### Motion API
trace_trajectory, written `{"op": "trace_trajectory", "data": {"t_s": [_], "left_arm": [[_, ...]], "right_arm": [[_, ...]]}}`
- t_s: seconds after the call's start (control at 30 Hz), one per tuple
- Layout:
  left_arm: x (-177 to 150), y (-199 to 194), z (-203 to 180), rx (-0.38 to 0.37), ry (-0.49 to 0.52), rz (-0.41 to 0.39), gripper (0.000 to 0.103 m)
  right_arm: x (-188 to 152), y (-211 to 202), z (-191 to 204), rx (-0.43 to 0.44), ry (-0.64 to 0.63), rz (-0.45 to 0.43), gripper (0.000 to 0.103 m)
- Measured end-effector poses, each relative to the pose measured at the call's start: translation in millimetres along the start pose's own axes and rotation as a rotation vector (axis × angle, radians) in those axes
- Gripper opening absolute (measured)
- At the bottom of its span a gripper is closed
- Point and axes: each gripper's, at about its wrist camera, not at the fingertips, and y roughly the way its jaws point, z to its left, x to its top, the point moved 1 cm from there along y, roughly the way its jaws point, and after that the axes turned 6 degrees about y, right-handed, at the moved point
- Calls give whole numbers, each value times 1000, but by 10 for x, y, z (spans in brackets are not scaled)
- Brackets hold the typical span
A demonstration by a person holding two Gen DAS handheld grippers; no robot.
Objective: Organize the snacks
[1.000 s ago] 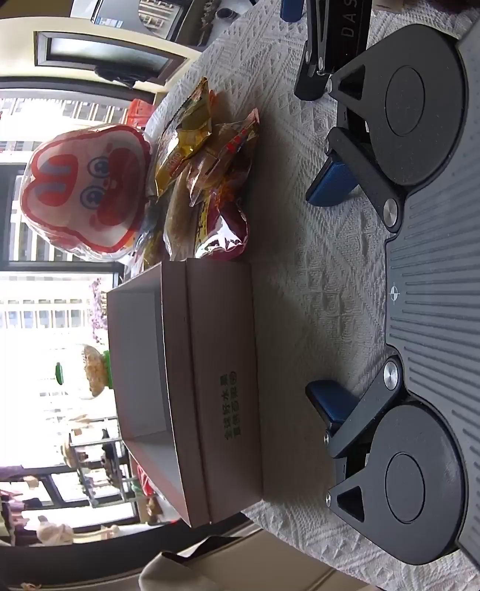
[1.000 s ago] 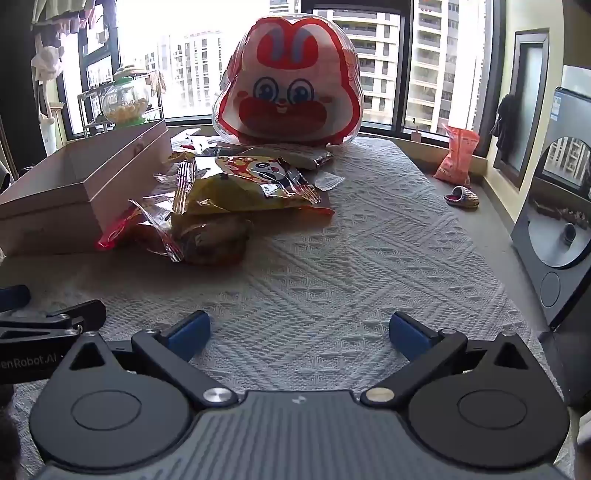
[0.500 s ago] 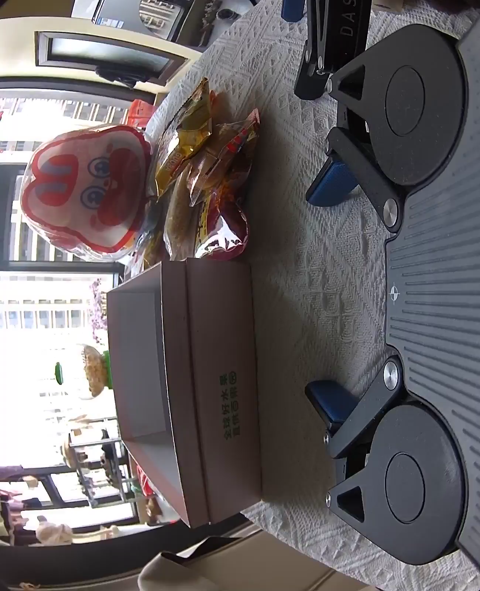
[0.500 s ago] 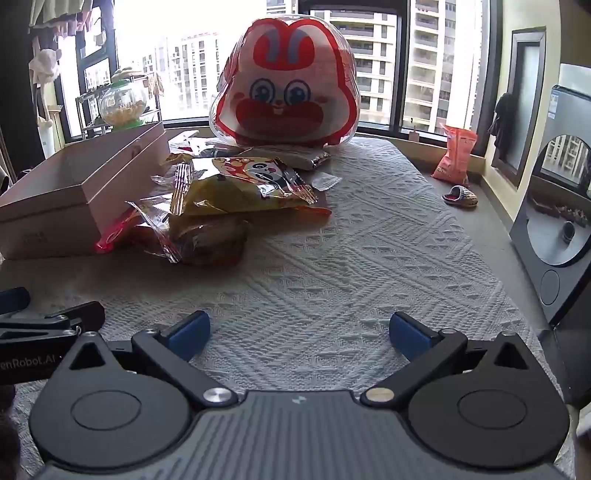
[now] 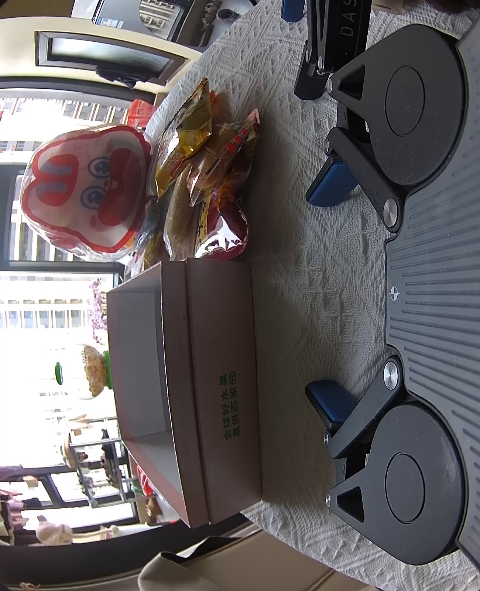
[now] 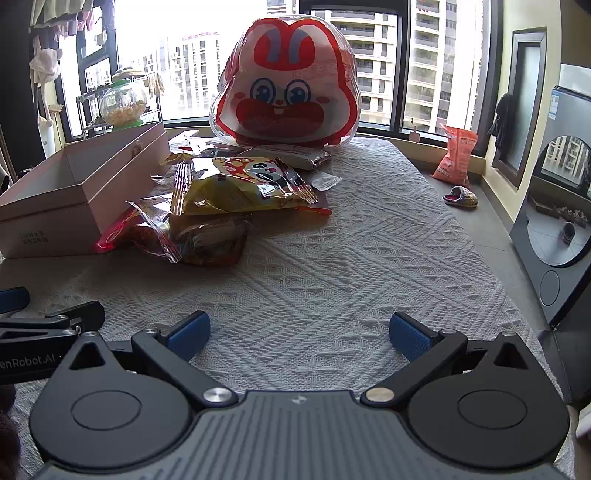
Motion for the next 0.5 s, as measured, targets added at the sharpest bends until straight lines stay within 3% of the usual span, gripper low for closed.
{"op": "trace_trajectory", "data": {"t_s": [0.5], "left_arm": [[-1,0,0,0,0,0,103]], "right_arm": [[2,-3,-2,0,0,0,103]]}}
